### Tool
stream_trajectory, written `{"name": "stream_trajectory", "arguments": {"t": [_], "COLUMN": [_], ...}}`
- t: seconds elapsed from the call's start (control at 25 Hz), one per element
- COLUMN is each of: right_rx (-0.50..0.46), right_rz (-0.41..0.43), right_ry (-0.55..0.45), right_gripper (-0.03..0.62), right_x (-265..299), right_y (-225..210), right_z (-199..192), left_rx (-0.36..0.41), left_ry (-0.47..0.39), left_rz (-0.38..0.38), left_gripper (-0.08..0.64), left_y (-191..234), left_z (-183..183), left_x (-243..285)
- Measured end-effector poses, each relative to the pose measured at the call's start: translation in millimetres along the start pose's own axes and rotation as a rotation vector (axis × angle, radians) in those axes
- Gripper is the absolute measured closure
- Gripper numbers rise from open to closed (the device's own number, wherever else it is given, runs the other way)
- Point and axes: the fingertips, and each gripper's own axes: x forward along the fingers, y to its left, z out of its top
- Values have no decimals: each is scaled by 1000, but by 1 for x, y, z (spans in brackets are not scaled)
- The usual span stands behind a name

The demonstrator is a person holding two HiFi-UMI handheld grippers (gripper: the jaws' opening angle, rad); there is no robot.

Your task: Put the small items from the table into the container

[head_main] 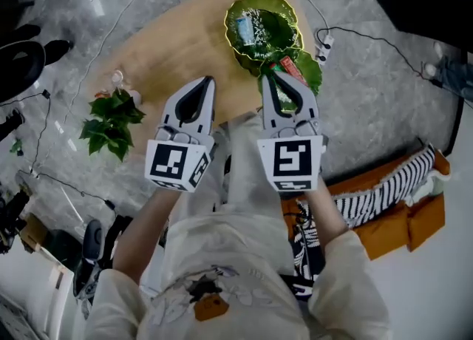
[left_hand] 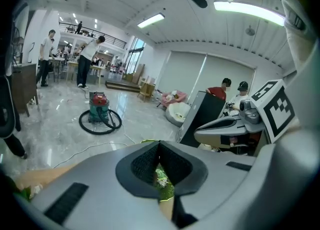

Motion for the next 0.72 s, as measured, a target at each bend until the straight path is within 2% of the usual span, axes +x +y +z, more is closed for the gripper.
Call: {"name": "stream_trajectory", "arguments": {"t": [0.24, 0.44, 0.72], "right_rx": [-30, -86, -89], "right_rz": [26, 84, 142], "right_ry": [-71, -135, -214], "right_gripper": [584, 584, 584], "right_x": [-22, -52, -87], "right_y": [31, 78, 139], "right_z": [47, 87, 113], "left_rx": [7, 2, 6], "left_ry": [-54, -107, -190], "left_rz": [31, 54, 94], "left_gripper": [560, 560, 560], "left_y": [-2, -8, -10], "left_z": [24, 45, 62], "left_x": [-45, -90, -154]}}
